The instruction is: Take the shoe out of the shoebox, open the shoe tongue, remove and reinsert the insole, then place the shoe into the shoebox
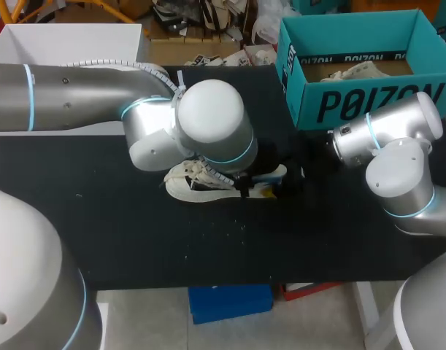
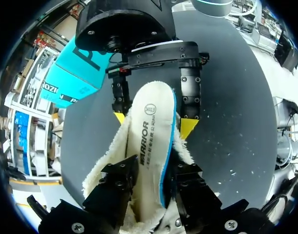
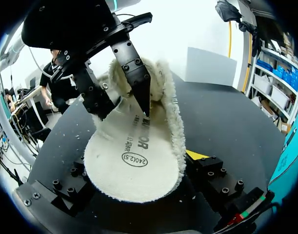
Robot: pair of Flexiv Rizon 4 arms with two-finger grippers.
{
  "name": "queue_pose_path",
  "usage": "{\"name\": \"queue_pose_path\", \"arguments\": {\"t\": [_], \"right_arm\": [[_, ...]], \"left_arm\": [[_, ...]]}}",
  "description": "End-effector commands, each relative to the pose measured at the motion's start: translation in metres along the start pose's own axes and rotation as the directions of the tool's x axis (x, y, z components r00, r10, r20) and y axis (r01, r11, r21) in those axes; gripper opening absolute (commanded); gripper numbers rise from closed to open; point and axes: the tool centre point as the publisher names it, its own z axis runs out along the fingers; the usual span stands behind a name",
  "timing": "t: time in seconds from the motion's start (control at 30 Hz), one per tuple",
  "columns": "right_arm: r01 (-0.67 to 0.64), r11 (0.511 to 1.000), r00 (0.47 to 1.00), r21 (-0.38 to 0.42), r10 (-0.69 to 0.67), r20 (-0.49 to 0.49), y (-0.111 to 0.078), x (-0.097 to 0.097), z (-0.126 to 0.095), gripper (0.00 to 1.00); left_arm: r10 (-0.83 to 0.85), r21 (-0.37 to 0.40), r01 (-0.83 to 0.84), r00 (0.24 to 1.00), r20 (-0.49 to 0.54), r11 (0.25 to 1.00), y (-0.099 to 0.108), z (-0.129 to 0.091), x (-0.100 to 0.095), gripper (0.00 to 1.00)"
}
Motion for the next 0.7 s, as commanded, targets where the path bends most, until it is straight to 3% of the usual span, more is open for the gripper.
{"name": "queue_pose_path", "arguments": {"t": [0.03, 0.13, 0.23, 0.4, 0.53, 0.7], "right_arm": [[-0.001, 1.000, 1.000, 0.002, 0.001, 0.000, -0.002, -0.002, 0.002, 0.00], [-0.001, 1.000, 1.000, 0.002, 0.001, 0.000, -0.002, -0.002, 0.002, 0.00], [-0.001, 1.000, 1.000, 0.002, 0.001, 0.000, -0.002, -0.002, 0.002, 0.00], [-0.001, 1.000, 1.000, 0.002, 0.001, 0.000, -0.002, -0.002, 0.002, 0.00], [-0.001, 1.000, 1.000, 0.002, 0.001, 0.000, -0.002, -0.002, 0.002, 0.00], [-0.001, 1.000, 1.000, 0.002, 0.001, 0.000, -0.002, -0.002, 0.002, 0.00]], "left_arm": [[0.009, 0.021, -0.009, 1.000, -0.017, 1.000, -0.004, 0.013, -0.001, 0.33], [0.020, 0.043, -0.020, 1.000, -0.019, 0.999, -0.008, 0.012, 0.000, 0.24], [0.039, 0.044, -0.039, 0.999, -0.010, 0.998, -0.009, 0.003, 0.004, 0.00], [0.095, 0.060, -0.094, 0.995, -0.025, 0.994, -0.002, -0.016, 0.019, 0.00], [0.131, 0.145, -0.122, 0.990, -0.054, 0.982, 0.004, -0.038, 0.027, 0.00], [0.183, 0.254, -0.156, 0.979, -0.087, 0.955, -0.009, -0.063, 0.030, 0.00]]}}
